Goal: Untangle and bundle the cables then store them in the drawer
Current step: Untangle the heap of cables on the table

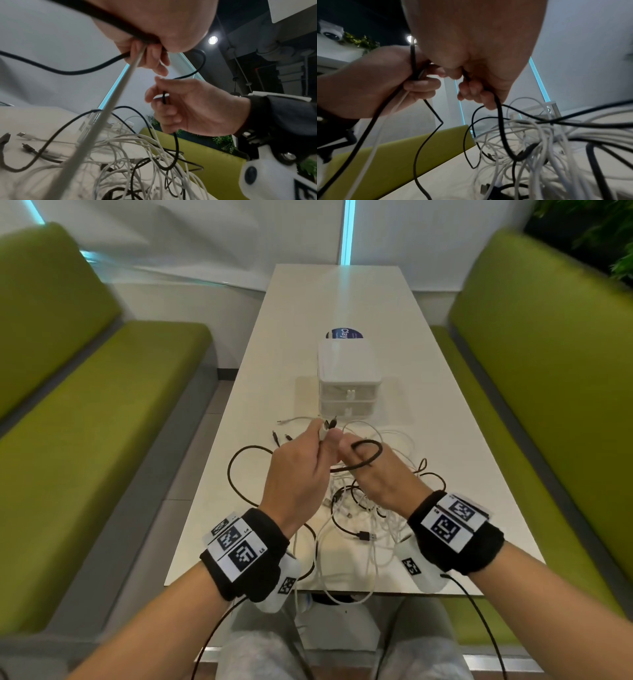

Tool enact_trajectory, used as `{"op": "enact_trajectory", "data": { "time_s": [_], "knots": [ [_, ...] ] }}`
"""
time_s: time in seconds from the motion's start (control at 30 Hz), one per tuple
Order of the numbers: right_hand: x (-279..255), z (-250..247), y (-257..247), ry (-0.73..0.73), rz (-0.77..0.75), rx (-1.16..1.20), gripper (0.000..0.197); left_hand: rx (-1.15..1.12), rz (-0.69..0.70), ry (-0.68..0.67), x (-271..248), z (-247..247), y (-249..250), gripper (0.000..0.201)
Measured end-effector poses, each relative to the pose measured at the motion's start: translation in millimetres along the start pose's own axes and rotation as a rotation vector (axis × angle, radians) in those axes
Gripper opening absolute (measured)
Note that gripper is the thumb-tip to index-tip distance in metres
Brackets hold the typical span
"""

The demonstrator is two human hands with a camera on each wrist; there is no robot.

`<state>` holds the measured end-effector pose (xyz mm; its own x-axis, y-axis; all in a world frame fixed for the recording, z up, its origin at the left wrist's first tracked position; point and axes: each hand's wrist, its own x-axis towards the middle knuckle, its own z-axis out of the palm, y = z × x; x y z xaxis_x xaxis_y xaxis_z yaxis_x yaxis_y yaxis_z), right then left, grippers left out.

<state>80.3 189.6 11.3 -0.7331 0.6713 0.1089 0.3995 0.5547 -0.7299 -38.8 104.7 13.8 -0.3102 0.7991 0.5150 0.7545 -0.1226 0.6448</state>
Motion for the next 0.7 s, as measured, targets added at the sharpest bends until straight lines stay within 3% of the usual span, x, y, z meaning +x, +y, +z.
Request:
{"op": "enact_trajectory", "data": {
  "time_s": [0.07,0.17,0.3,0.4,0.7],
  "knots": [
    [0,8,6,-0.049,-0.002,0.107,0.033,-0.027,0.048,0.021,-1,1,2,0.044],
    [-3,15,6,-0.154,0.048,0.116,0.045,-0.101,0.106,-0.054,-3,7,6,0.034],
    [-12,18,4,-0.29,0.03,0.118,0.033,-0.117,0.021,-0.171,-2,16,9,0.031],
    [-13,12,17,-0.238,0.013,0.025,0.031,-0.103,0.02,-0.162,0,12,3,0.027],
    [-19,2,36,-0.168,-0.057,-0.118,0.034,-0.038,-0.019,0.003,11,-22,-16,0.045]
  ]
}}
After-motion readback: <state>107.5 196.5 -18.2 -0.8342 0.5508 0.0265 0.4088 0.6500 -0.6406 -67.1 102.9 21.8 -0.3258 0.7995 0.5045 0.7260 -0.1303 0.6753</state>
